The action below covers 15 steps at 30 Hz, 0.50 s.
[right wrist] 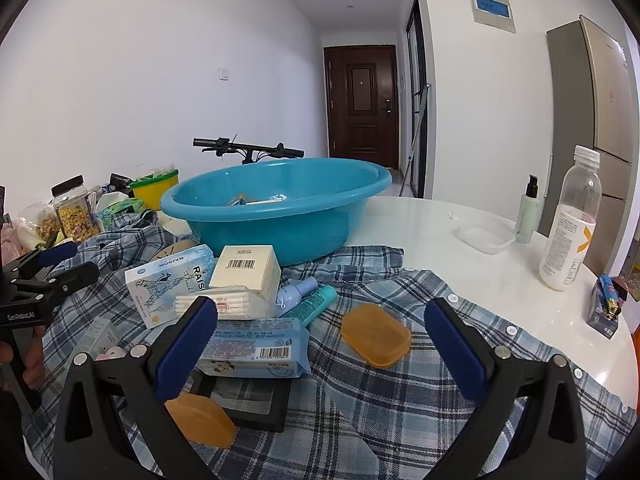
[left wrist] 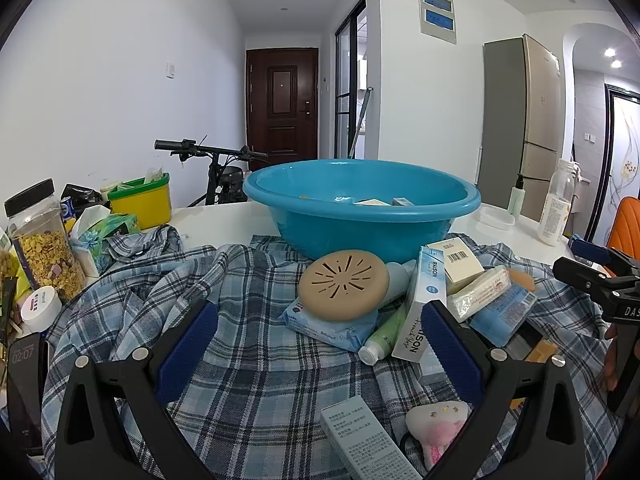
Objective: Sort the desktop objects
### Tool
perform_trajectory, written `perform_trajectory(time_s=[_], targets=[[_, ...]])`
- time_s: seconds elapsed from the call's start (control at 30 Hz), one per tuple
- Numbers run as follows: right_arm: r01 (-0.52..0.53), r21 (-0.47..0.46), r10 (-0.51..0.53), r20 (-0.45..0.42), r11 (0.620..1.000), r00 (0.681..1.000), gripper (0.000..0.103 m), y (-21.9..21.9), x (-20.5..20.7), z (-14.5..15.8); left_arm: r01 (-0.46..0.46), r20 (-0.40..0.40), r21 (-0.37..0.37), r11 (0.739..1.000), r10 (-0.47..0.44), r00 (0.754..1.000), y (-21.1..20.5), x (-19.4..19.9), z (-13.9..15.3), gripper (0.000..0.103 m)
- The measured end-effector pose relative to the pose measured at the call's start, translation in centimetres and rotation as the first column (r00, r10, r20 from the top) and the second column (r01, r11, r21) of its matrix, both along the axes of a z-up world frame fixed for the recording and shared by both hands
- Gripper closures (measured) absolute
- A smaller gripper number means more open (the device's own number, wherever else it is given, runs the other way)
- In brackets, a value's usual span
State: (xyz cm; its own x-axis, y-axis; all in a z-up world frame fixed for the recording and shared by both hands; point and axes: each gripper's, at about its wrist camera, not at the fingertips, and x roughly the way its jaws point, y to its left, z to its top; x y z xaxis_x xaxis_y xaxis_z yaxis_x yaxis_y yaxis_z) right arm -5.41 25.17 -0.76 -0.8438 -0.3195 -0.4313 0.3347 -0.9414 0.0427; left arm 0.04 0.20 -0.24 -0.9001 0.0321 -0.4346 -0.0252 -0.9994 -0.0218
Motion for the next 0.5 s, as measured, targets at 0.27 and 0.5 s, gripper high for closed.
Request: perform_trajectory(time_s=[0.27,0.5], targets=[[-0.004,0.006,0.004,0.004,1.0,1.0,0.0,-0.2,-0.12,-0.01,0.0,-0.001,-0.002,1.0,0.0,1.0,0.06,0.04,0.02,0.0],[-0.007,0.023,0.007,-0.001,1.0,1.0,0.0,-0.52,-0.02,-0.09,-0.004,0.003,0.0,1.0,0.004,1.0,-0.13,-0.01,0.0,0.0]])
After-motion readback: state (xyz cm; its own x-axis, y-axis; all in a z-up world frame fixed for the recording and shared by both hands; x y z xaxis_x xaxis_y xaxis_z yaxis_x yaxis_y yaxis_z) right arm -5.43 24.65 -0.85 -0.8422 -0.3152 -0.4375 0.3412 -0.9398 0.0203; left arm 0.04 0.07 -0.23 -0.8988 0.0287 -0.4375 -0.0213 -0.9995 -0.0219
